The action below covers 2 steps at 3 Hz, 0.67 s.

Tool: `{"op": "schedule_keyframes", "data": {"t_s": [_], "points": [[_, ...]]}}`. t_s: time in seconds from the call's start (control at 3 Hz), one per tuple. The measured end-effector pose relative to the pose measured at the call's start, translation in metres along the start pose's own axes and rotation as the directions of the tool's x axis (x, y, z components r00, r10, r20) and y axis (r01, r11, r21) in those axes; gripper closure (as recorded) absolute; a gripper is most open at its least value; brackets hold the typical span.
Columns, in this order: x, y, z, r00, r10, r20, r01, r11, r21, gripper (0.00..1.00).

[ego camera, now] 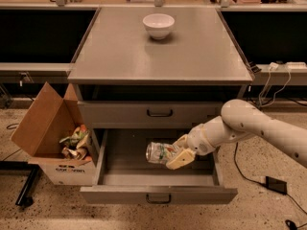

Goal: Place 7up can into middle drawer

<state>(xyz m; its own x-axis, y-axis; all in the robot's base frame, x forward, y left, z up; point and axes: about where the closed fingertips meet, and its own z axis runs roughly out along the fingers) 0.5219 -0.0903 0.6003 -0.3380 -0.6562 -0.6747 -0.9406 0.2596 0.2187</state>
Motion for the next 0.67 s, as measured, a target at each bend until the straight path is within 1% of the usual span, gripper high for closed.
{"op": "schedule_keyframes", "data": {"t_s": [0.33,0.67], "points": [[0.012,-0.019,0.03,1.0,0.021,0.003,-0.021,0.9997,-0.015,1.0],[0.043,-0.055,0.09,0.997,0.079,-0.002,-0.079,0.9963,-0.035,1.0]]}}
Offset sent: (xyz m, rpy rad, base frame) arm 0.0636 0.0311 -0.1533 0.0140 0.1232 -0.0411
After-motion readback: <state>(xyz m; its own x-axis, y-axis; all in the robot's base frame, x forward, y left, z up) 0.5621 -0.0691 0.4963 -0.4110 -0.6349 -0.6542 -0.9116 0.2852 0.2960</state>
